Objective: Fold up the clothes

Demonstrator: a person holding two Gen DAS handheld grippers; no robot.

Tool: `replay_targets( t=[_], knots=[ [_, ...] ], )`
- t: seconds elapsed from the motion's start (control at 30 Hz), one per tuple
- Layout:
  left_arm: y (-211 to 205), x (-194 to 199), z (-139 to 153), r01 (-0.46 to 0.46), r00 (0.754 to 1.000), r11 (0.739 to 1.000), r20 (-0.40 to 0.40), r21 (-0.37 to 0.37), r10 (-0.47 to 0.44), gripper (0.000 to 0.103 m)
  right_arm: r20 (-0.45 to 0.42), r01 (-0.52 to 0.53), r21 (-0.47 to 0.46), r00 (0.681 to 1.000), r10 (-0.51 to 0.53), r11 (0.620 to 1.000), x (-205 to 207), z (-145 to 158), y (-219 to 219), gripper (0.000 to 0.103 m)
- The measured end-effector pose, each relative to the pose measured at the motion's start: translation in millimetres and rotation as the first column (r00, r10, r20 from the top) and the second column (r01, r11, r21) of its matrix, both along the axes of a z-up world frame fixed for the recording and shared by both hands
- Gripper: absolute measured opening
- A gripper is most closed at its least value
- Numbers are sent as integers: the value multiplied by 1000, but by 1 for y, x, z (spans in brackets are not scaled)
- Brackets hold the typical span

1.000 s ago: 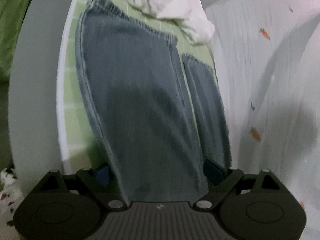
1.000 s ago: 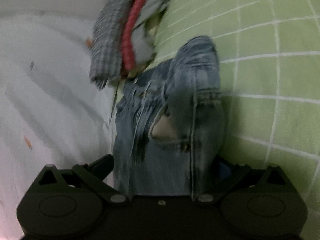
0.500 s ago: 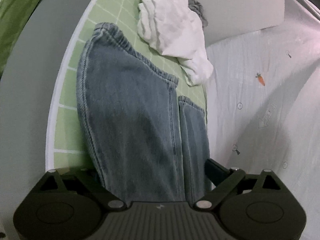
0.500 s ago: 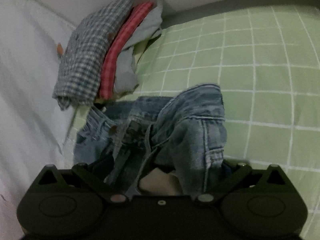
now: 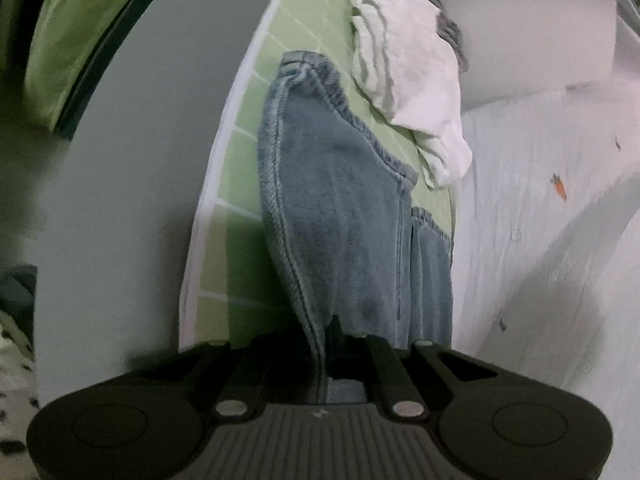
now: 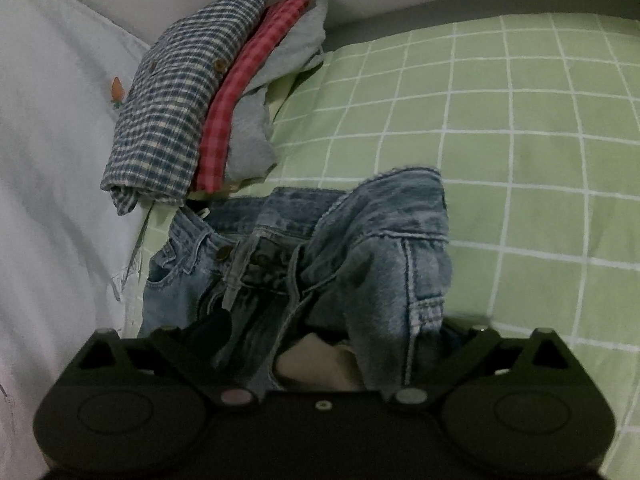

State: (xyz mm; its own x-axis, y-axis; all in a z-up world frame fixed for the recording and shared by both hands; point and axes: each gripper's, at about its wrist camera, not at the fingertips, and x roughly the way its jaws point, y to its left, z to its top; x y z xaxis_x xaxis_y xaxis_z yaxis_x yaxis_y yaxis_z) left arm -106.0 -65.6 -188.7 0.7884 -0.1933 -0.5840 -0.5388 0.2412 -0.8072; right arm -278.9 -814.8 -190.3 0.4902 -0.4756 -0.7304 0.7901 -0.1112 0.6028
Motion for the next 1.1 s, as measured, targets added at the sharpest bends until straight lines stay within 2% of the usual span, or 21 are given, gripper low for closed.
replay_targets(
  t=[0.1,0.23,0.37,0.47,0.53,0.57,0.6,0.73,0.83,1.0,1.1],
  knots=[
    [4,-2,-2,2,1000,1000,7,-21,-2,11,11,5,2,1000,-5,1000,-3,-1,1,99],
    [9,-8,-2,15,1000,1000,21,-14,-15,15,20,11,1,1000,-11,1000,-5,-1,2,97],
    [9,-6,-1,6,1000,1000,17,-10,-6,13,13,15,-3,1000,-15,1000,-7,-1,4,91],
    [7,-2,4,16,1000,999,-13,29,-15,8,-4,30,-1,1000,-30,1000,-10,-1,6,74],
    [7,0,7,28,999,999,-34,44,-27,6,-15,47,12,999,-47,999,-16,-2,7,41],
    [8,1,9,36,998,998,-44,49,-34,6,-16,54,26,998,-54,998,-20,-5,7,34],
    [9,2,10,45,998,998,-55,53,-42,6,-4,53,35,999,-53,998,-24,-7,8,28],
    [14,3,18,80,993,994,-95,72,-73,6,46,15,28,999,-16,1000,-37,-10,9,16],
    [17,-1,24,87,991,993,-113,80,-78,5,56,-19,-5,998,19,1000,-41,-7,12,13],
    [17,-12,37,92,990,990,-120,103,-79,3,122,-15,-29,992,18,999,-60,-6,17,12],
    [11,-19,56,116,989,978,-111,172,-98,3,167,0,-31,986,5,1000,-80,-4,16,12]
  ],
)
